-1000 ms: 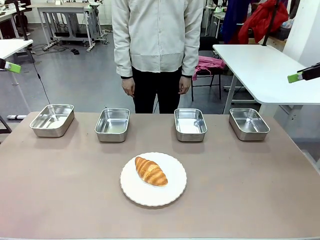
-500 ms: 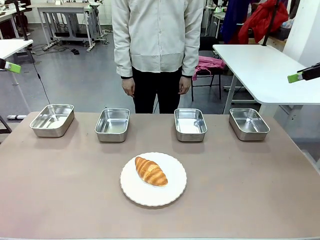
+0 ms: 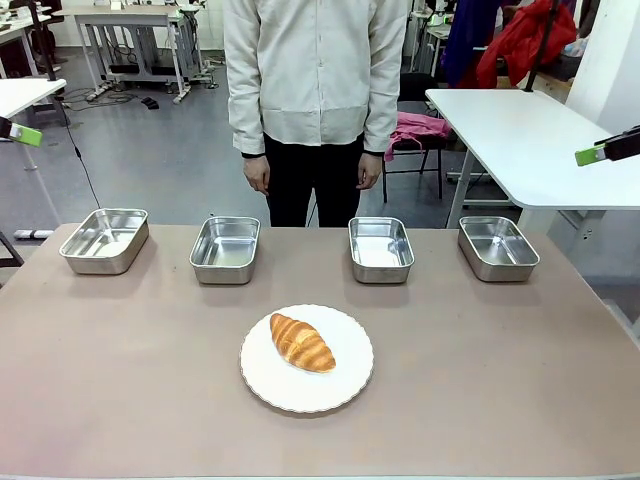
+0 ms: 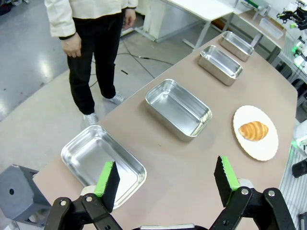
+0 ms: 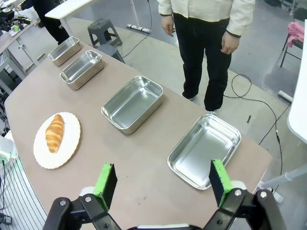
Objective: Place the bread in the container.
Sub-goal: Place the Butter Roll into the Airtight Container indicated by the human.
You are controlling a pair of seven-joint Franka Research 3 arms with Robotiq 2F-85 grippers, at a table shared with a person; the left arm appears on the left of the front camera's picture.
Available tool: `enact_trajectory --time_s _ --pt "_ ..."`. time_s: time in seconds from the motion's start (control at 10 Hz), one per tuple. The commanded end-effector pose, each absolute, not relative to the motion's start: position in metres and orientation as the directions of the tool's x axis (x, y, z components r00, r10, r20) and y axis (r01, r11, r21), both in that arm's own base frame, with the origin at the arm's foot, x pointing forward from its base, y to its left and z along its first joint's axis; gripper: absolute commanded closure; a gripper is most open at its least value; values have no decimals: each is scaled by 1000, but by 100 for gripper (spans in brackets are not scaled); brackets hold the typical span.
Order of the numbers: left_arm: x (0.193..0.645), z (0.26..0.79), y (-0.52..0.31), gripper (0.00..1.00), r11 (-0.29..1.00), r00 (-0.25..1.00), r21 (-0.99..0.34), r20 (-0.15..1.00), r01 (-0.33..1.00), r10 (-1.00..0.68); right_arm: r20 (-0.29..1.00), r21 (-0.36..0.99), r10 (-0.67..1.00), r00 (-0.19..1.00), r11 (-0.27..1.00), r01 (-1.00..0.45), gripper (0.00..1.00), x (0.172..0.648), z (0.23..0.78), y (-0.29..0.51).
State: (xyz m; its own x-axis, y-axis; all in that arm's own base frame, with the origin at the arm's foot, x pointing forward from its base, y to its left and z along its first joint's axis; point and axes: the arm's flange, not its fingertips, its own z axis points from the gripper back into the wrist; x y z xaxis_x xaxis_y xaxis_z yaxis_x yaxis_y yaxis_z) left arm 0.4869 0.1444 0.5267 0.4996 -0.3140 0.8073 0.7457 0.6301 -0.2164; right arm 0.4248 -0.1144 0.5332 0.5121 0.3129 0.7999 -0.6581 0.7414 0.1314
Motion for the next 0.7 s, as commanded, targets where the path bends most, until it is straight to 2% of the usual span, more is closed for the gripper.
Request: enact_trajectory --time_s 0.0,0.6 --pt "485 528 145 0 621 493 -216 811 753 -316 814 134 299 498 737 -662 0 425 534 -113" --pt "485 528 145 0 621 493 -216 811 753 -316 814 134 299 498 737 -662 0 425 534 -113"
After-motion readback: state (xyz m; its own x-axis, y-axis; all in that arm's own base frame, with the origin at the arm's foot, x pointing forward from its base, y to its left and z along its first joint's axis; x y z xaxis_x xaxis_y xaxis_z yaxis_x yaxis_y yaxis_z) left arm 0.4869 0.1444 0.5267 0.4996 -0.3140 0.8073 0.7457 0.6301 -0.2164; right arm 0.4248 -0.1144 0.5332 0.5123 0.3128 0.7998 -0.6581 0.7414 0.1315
